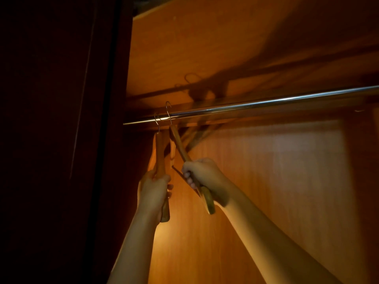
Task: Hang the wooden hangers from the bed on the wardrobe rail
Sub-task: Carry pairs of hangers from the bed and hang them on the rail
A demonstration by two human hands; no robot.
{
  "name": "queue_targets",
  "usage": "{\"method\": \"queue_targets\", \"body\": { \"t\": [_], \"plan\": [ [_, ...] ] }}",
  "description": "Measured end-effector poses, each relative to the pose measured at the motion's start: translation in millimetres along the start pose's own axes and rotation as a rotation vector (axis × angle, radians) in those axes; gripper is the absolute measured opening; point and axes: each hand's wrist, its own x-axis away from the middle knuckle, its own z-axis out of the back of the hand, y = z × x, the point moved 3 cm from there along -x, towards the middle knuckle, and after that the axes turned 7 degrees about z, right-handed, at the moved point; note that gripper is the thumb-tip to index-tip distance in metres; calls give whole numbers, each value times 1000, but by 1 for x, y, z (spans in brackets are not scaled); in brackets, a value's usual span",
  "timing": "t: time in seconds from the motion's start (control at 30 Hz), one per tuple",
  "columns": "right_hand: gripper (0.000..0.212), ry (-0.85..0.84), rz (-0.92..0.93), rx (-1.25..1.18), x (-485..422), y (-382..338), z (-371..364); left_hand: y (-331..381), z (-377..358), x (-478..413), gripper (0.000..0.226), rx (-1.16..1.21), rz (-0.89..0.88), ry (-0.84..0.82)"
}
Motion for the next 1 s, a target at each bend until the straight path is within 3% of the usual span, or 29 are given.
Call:
{"method": "queue_targets", "body": {
  "t": [0.13,0.3,0.4,0.47,0.5,0.57,0.7,0.83,0.9,1.0],
  "plan": [
    [24,25,-30,-28,-8,8,0,-2,0,5,17,37,5,-25],
    [13,21,-53,-2,-6,25,2,0,0,8,14,58,35,-38],
    [7,4,-64,-106,-5,32,-3,-2,2,12,22,85,63,-24],
    [5,3,-65,-133,-3,34,-6,-5,3,14,15,64,50,-3],
    [11,16,-60,-138,-2,34,-8,-7,3,14,6,39,44,7],
    [24,51,-52,-141,-1,34,-8,-11,5,15,22,9,50,28],
    [30,54,14,38,10,30,-9,-13,8,25,43,6,55,48],
    [65,105,66,45,30,35,-4,-17,8,43,56,-31,-31,70],
    [65,129,80,31,46,43,6,-26,13,57,66,-83,-69,91],
    [55,199,59,68,73,70,30,-50,20,85,60,-108,-70,78]
  ]
}}
